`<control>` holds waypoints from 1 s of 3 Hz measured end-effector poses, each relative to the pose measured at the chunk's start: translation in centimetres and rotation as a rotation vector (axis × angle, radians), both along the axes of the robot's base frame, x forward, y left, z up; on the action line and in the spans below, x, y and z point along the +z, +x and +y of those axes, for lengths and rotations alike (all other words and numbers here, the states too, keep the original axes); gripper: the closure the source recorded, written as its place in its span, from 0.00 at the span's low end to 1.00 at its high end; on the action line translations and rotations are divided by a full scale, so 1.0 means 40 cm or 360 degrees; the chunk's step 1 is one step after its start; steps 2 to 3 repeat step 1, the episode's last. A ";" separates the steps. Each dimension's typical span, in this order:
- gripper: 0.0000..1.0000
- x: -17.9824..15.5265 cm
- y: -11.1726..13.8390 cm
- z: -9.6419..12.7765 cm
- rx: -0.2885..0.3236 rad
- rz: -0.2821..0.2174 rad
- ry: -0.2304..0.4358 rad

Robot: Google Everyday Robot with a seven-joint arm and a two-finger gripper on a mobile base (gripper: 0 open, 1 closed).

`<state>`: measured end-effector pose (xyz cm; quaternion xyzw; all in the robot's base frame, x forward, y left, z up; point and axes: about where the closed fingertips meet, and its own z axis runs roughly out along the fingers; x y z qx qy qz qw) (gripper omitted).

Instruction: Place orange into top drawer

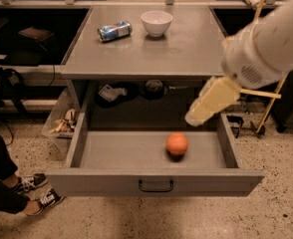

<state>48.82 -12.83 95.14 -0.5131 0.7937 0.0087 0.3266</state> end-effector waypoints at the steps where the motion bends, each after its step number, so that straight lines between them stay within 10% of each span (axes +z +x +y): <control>1: 0.00 0.146 -0.034 0.030 -0.0003 -0.0158 -0.0027; 3: 0.00 0.146 -0.034 0.030 -0.0003 -0.0158 -0.0027</control>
Offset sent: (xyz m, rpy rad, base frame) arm 0.0000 0.0000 0.0000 0.0000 0.0000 0.0000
